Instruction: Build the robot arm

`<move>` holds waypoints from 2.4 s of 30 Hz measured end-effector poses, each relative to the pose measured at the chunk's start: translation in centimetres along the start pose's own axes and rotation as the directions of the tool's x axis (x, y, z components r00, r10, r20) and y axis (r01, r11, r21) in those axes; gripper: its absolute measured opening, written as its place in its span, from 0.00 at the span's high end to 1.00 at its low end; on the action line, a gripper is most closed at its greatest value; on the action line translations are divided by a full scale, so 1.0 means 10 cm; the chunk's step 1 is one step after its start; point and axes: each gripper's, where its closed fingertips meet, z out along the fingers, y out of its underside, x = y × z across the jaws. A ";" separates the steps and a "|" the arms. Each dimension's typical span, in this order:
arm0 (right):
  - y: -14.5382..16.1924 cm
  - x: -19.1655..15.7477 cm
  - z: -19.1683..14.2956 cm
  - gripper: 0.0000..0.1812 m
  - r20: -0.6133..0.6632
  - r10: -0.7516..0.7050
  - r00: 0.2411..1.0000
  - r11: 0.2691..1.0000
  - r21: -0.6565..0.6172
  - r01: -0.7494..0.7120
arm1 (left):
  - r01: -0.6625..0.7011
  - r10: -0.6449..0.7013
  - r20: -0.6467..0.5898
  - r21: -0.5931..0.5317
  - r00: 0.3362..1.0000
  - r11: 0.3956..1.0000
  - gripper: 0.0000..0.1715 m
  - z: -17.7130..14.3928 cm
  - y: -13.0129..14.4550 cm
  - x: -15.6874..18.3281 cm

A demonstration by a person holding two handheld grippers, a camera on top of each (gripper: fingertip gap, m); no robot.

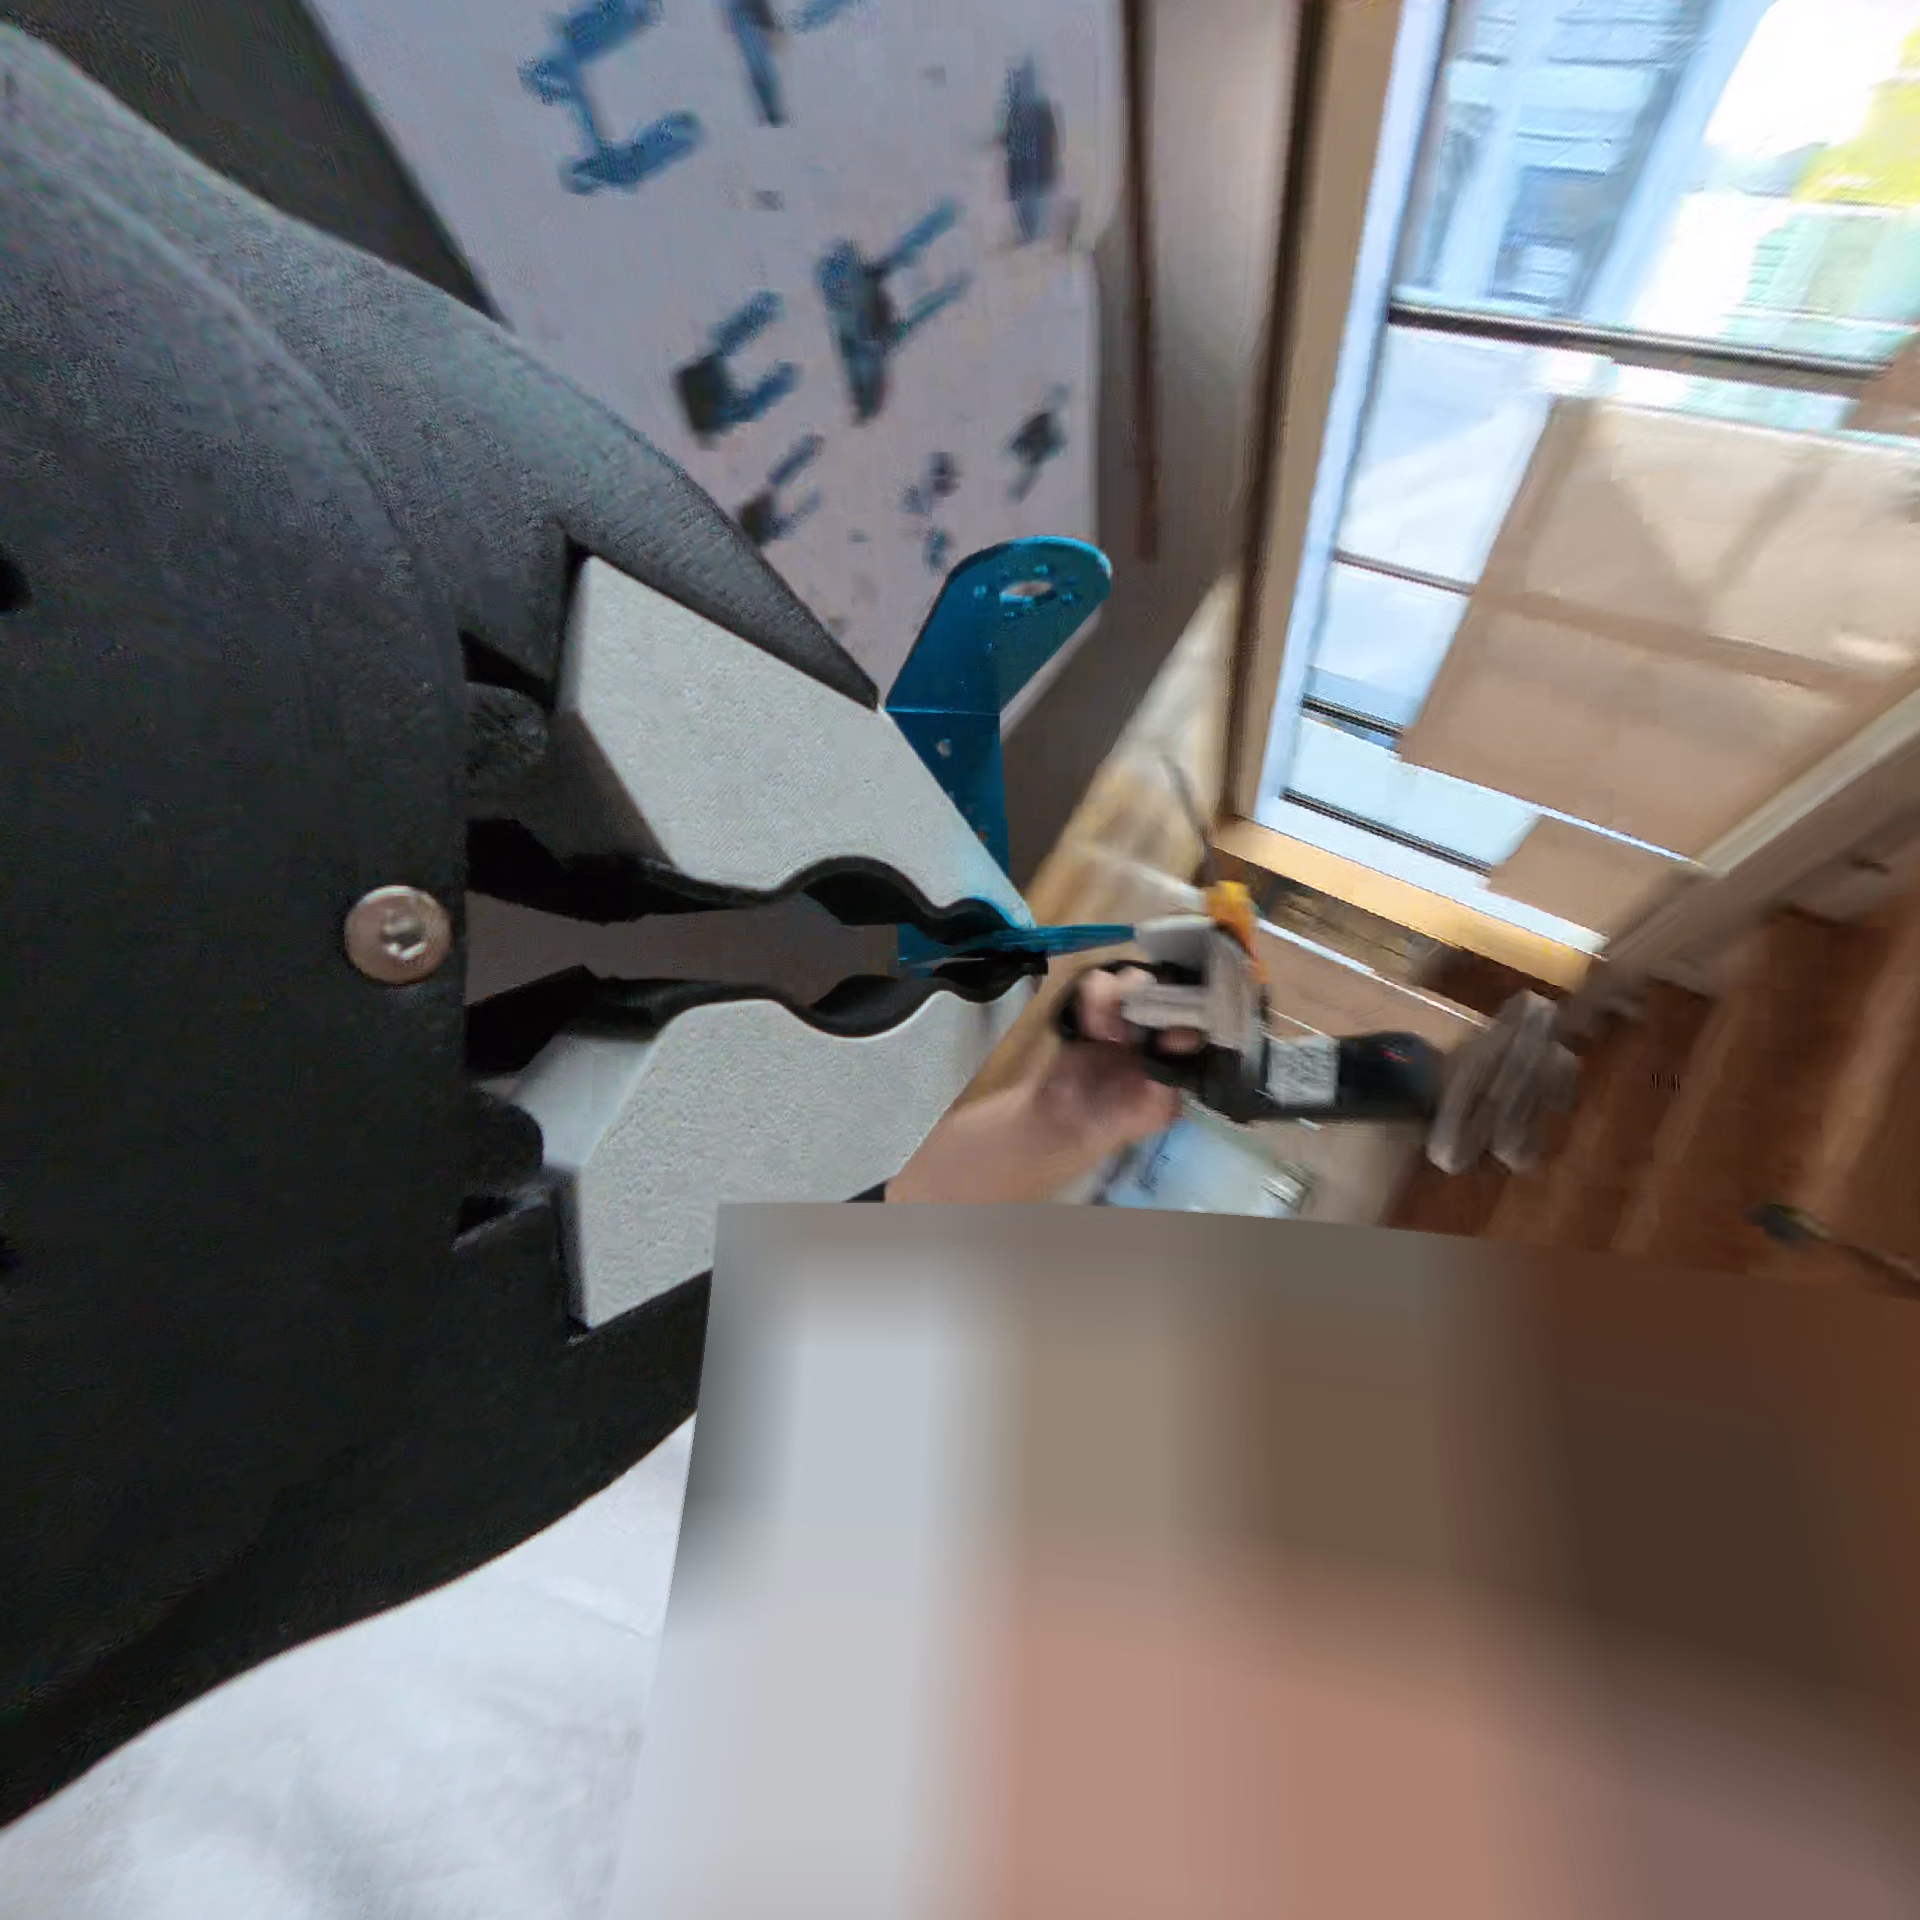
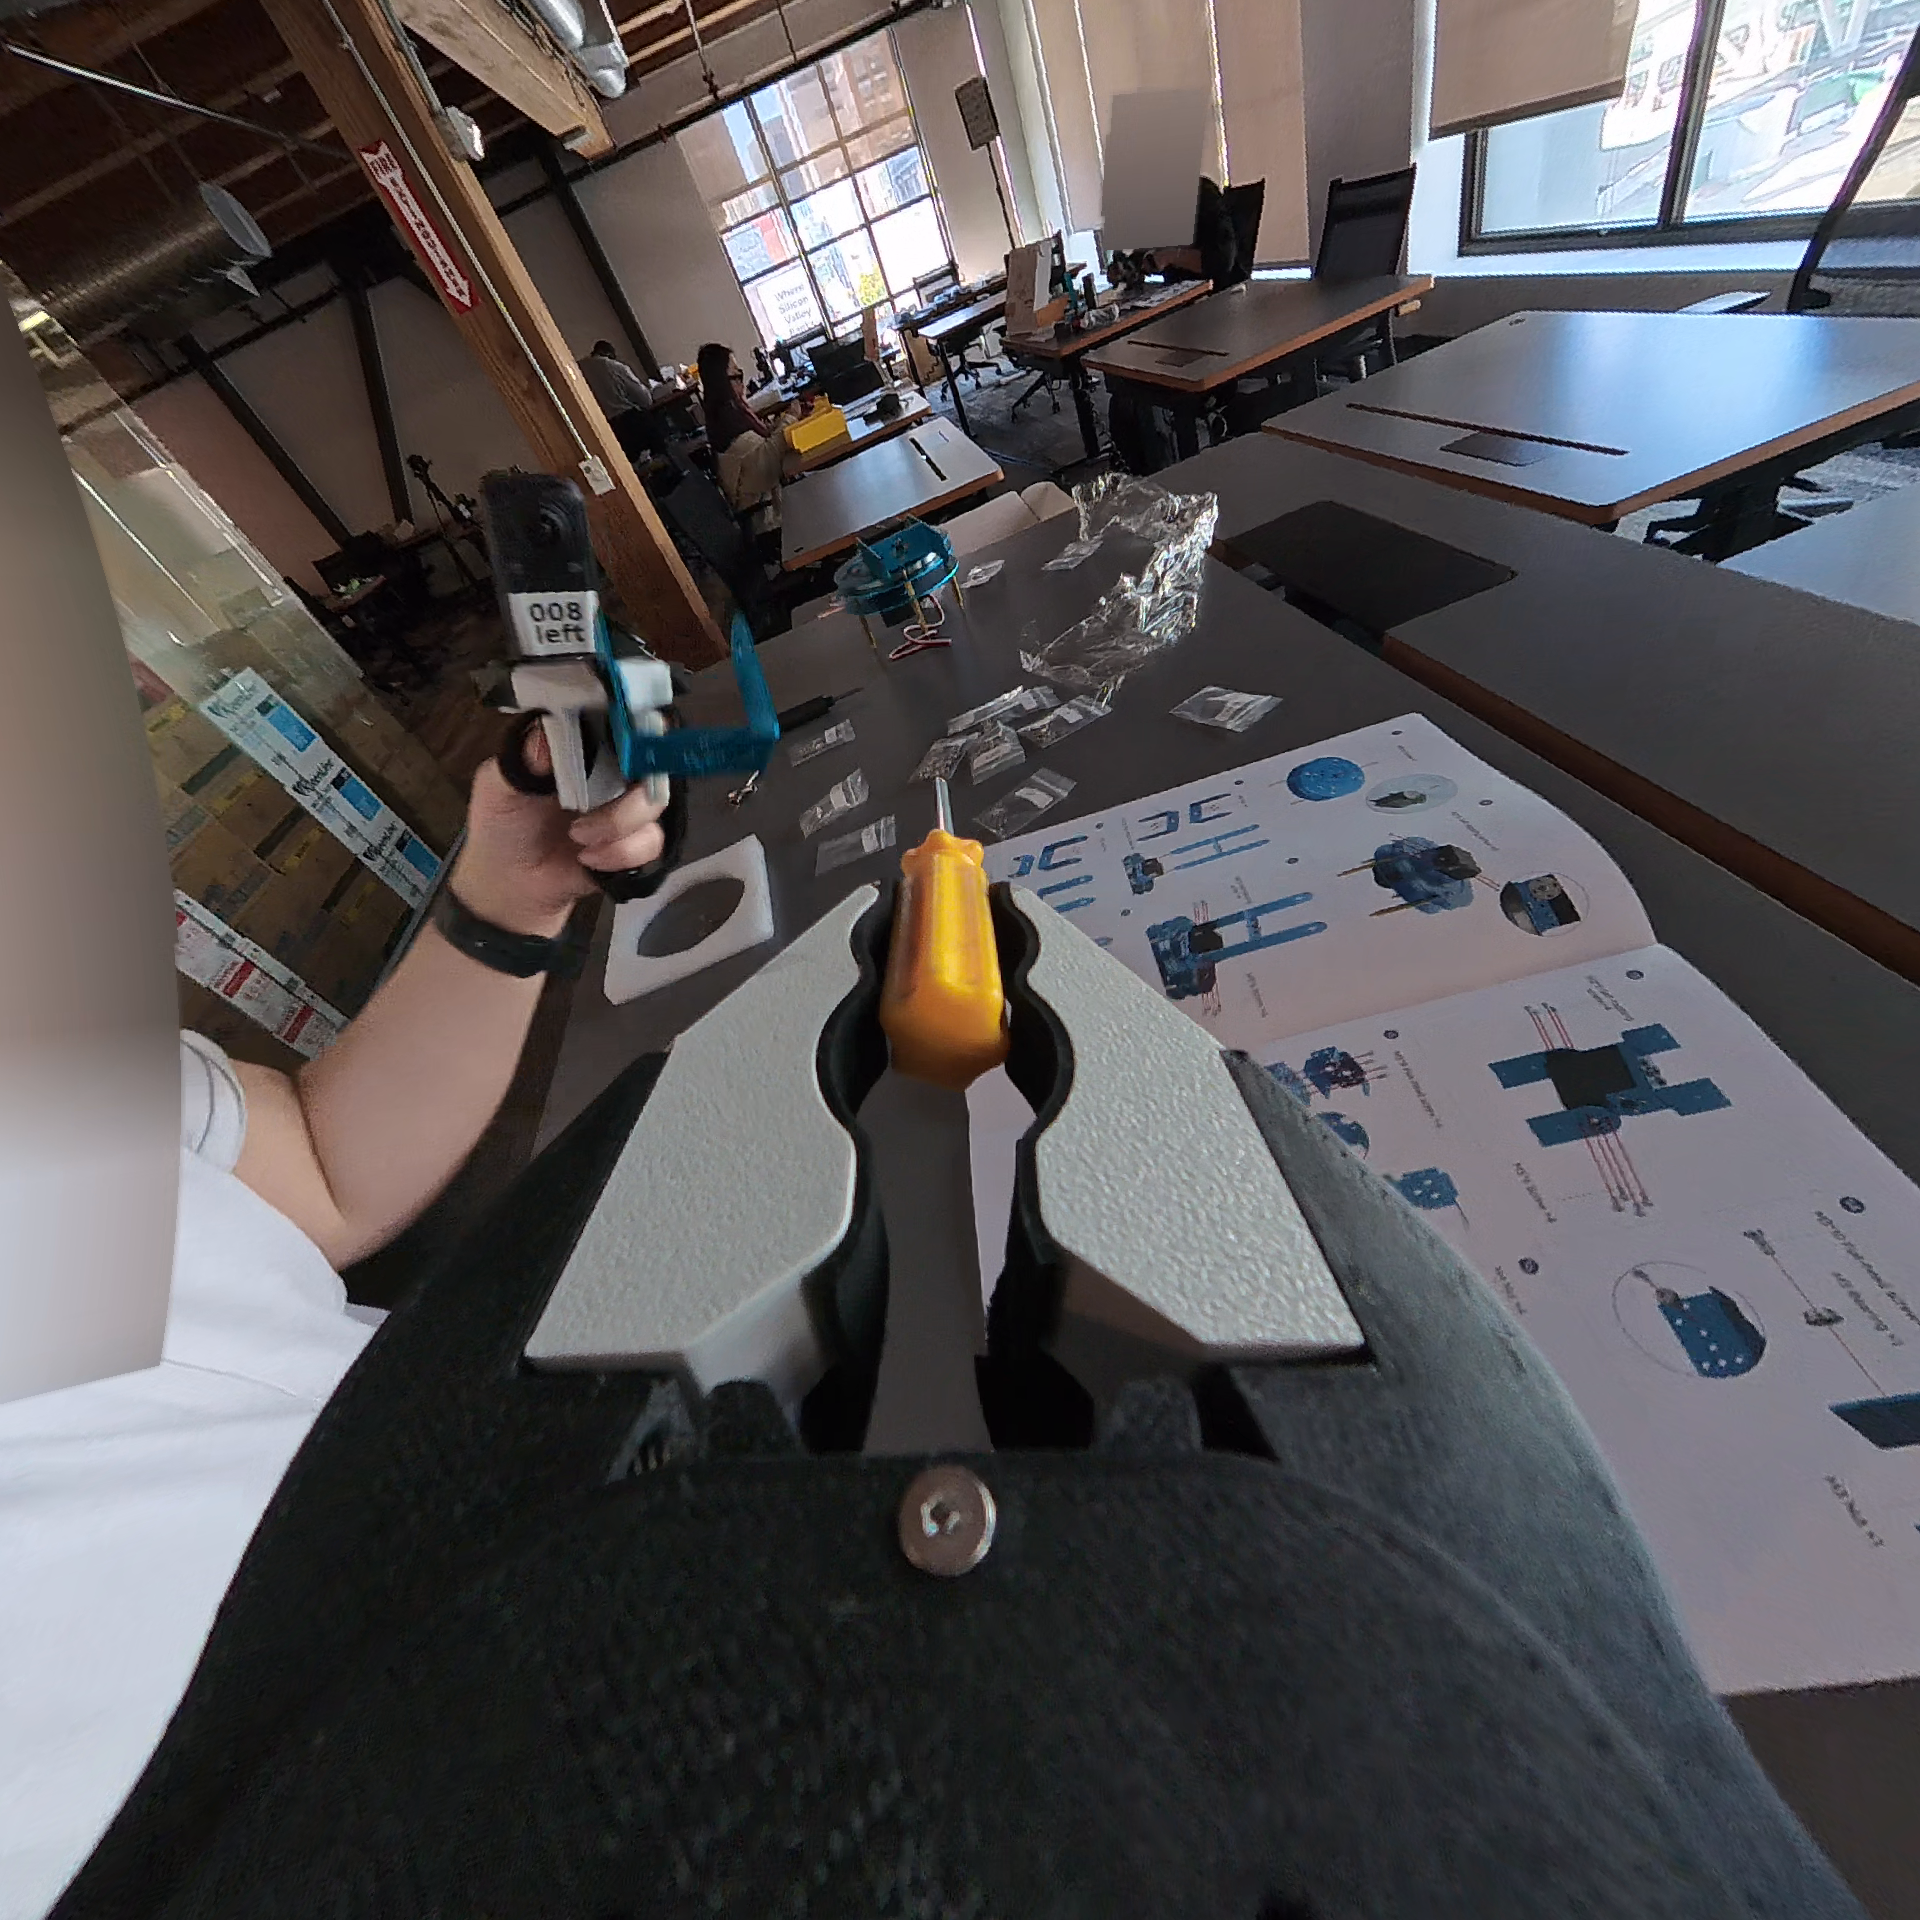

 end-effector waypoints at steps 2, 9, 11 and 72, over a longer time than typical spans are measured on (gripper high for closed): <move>0.10 -0.02 -0.02 0.91 0.001 0.006 1.000 1.000 -0.025 -0.006 | -0.031 0.052 0.113 -0.177 0.992 0.984 1.00 -0.05 0.38 0.02; 0.46 -0.08 -0.17 0.91 -0.039 0.004 0.999 0.999 -0.034 -0.005 | -0.148 0.313 0.262 -0.503 0.913 0.851 1.00 -0.19 1.26 -0.10; 0.54 -0.07 -0.24 0.91 -0.059 0.011 0.998 1.000 -0.013 -0.011 | -0.129 0.313 0.244 -0.564 0.918 0.816 1.00 -0.18 1.44 -0.13; 0.31 0.32 -1.82 0.91 -0.562 -0.052 0.825 0.953 0.219 0.209 | -0.878 0.439 -0.779 -0.477 0.447 0.046 0.99 3.10 2.51 -0.03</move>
